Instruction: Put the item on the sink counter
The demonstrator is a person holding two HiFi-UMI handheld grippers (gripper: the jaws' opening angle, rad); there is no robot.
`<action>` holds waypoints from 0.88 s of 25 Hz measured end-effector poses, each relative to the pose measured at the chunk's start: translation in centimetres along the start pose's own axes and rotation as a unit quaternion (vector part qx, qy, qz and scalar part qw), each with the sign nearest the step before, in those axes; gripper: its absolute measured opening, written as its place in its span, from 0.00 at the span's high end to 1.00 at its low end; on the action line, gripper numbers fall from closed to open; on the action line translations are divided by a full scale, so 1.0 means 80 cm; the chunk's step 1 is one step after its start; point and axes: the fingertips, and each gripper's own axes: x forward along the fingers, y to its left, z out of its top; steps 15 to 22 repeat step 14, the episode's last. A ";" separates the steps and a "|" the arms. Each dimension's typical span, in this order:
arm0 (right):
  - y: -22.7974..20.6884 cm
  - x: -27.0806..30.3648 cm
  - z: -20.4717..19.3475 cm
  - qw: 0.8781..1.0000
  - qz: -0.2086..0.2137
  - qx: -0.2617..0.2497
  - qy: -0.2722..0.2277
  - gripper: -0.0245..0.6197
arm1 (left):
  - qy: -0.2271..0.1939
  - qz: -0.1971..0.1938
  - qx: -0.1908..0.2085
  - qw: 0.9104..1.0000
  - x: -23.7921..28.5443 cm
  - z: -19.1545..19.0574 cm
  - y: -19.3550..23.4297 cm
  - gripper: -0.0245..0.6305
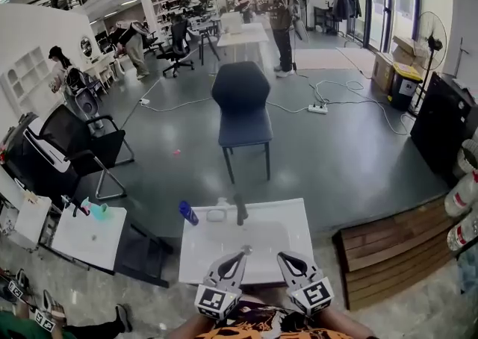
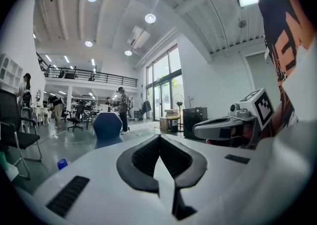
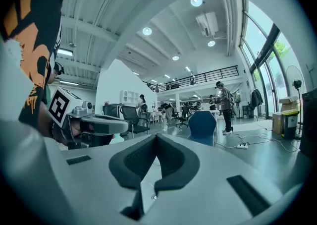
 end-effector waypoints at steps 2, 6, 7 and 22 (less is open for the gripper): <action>-0.004 -0.003 0.002 1.000 -0.004 -0.004 -0.003 0.94 | -0.004 -0.008 0.001 1.000 0.006 0.005 -0.007 0.93; -0.008 -0.009 0.000 1.000 -0.009 -0.010 0.002 0.94 | -0.010 -0.022 0.009 1.000 0.006 0.007 -0.021 0.93; -0.008 -0.009 0.002 1.000 -0.010 -0.010 0.002 0.94 | -0.008 -0.021 0.012 1.000 0.005 0.004 -0.021 0.93; -0.013 -0.008 0.000 1.000 -0.005 -0.011 0.007 0.94 | -0.008 0.003 0.008 1.000 0.004 0.009 -0.008 0.93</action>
